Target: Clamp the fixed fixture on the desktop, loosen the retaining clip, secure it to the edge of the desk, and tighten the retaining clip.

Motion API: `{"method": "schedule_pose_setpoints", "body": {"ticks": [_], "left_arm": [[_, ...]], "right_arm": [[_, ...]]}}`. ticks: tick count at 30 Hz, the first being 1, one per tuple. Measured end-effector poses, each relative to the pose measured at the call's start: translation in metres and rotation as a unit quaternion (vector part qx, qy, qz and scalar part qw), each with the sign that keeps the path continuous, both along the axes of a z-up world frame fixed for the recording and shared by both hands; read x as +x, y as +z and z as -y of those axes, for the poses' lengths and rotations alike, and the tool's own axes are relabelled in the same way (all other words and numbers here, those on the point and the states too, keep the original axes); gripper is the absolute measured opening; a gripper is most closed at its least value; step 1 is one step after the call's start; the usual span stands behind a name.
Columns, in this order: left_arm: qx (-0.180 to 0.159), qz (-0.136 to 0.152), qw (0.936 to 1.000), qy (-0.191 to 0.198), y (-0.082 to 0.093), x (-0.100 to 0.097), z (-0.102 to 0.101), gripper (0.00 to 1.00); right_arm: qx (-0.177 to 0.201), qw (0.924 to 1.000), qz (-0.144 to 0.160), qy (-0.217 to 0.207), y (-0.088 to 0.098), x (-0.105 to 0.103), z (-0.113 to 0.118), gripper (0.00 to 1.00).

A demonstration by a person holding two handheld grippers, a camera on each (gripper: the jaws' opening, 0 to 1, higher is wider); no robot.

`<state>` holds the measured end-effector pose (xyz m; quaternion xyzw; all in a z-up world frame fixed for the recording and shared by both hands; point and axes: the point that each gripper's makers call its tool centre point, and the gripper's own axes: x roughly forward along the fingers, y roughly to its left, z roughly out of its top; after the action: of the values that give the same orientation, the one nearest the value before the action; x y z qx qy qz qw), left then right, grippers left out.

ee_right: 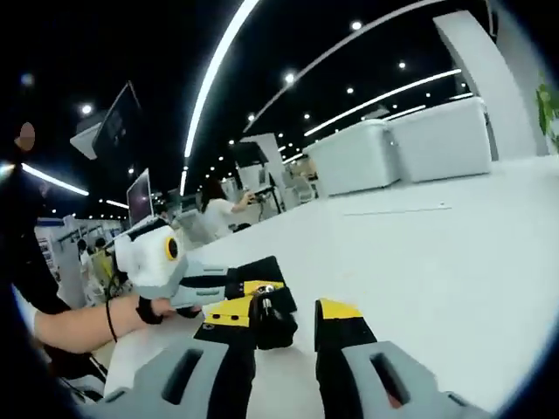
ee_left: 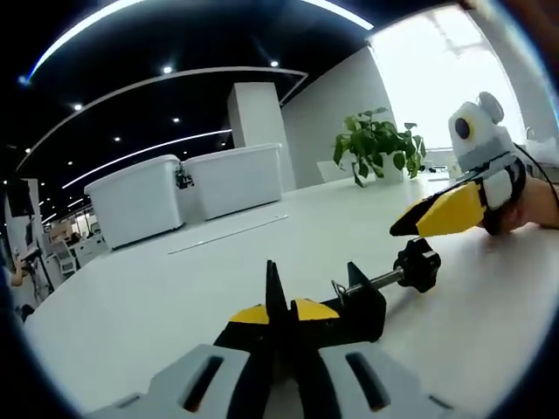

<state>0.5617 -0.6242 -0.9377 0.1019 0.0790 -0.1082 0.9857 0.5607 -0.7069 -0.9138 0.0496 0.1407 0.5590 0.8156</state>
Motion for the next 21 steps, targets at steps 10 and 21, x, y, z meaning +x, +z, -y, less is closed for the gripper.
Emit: {"method": "schedule_pose_setpoints", "body": {"ticks": [10,21], "left_arm": [[0.001,0.001,1.0,0.0,0.0,0.0,0.0,0.07],[0.002,0.001,1.0,0.002,0.0,0.0,0.0,0.07]], "right_arm": [[0.004,0.998,0.061,0.017,0.007,-0.019,-0.008,0.11],[-0.007,0.9944,0.105,0.013,0.008,-0.023,-0.009,0.11]]}}
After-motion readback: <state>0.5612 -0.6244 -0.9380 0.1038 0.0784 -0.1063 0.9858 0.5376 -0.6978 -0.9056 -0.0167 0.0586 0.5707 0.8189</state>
